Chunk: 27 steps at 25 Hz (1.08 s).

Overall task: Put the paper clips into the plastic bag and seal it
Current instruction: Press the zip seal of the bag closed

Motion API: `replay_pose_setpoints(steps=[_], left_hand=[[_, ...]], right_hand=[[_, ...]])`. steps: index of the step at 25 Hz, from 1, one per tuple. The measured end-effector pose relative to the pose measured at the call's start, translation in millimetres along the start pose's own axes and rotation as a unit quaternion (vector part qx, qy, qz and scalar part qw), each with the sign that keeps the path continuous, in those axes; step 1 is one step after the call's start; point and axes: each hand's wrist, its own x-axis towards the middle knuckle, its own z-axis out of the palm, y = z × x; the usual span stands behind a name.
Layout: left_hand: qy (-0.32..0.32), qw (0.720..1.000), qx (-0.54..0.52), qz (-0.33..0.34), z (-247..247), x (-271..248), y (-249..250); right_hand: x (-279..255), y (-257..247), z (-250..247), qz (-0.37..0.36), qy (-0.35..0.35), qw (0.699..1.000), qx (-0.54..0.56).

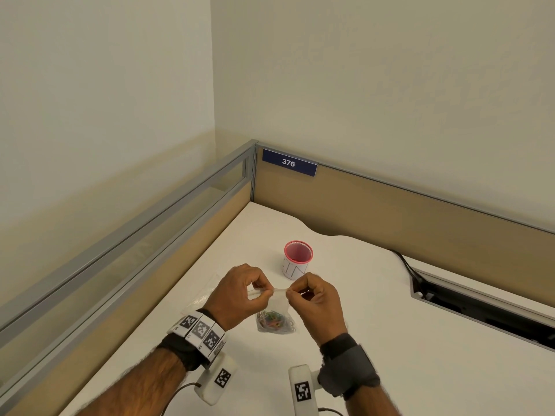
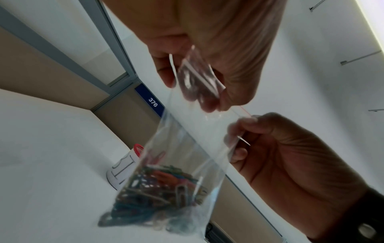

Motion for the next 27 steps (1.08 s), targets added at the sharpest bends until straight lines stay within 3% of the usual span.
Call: replay_pose_setpoints(steps=[6,9,14,18,23,27], left_hand=[[0.003,0.999,-0.026,-0.026,-15,-10,-16],[0.016,0.994,-0.08,-0.079,-18,-12,-22],[0.052,0.951,-0.256,-0.166,-14,-14,-30],[0.034,0.938,-0.296,-0.179,-2,-15,-21],[0.063,0.924,-0.323,-0.194,7,-7,-16],[0.062,0.929,-0.311,-0.191,5,-5,-13]], right_hand=[[1,8,-9,0.011,0.017,0.999,0.036],[1,10,-13,0.019,0.023,0.996,0.079],[1,10,-24,0.042,0.028,0.991,0.123],[1,10,-21,0.05,0.027,0.991,0.122],[1,8,-16,0.048,0.011,0.99,0.129],[0,10,-17,0.052,0.014,0.989,0.135]])
